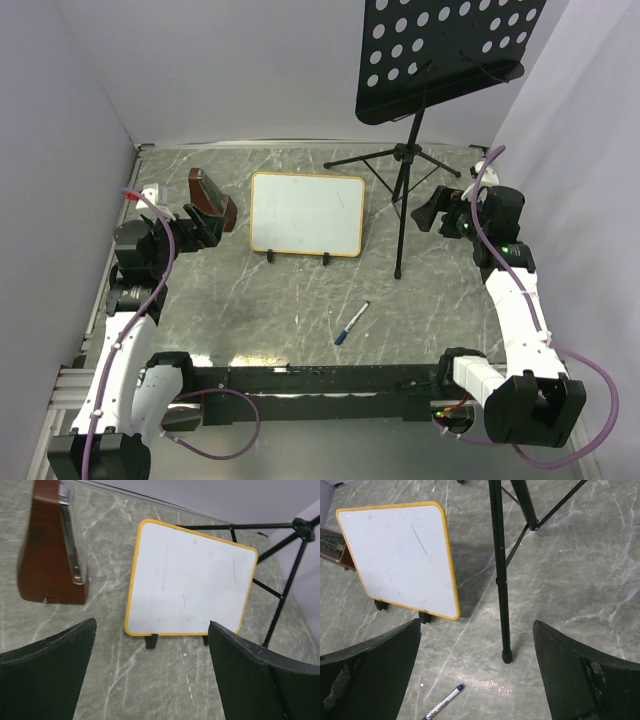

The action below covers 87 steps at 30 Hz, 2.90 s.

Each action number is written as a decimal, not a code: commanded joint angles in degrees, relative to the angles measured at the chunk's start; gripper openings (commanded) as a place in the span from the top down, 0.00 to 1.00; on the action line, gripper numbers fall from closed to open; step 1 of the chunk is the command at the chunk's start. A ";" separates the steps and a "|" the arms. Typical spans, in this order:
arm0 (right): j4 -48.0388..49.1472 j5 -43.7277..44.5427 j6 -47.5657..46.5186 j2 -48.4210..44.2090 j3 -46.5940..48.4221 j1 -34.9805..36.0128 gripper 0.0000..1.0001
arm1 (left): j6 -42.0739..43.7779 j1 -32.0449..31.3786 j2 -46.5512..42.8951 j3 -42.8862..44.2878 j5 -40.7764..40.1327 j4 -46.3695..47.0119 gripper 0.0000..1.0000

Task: Write a sentence on the whiteboard
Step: Open the whiteboard marker at the center of the board.

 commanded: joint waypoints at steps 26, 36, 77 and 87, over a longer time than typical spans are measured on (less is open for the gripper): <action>-6.03 -33.31 -31.15 -0.26 -1.20 -1.36 0.00 | -3.55 -57.52 24.65 4.07 -16.56 3.00 0.25; -6.39 -31.81 -31.34 0.18 -0.84 -1.45 0.00 | -1.62 -64.99 45.58 15.84 -18.32 -1.91 0.52; -8.32 -34.45 -32.57 1.94 -0.40 -2.15 0.00 | -6.28 -78.27 53.52 17.27 -35.02 -13.99 0.99; -14.31 -42.88 -37.50 9.41 0.48 3.46 0.00 | 3.91 -75.90 38.13 10.06 -41.61 -2.64 0.99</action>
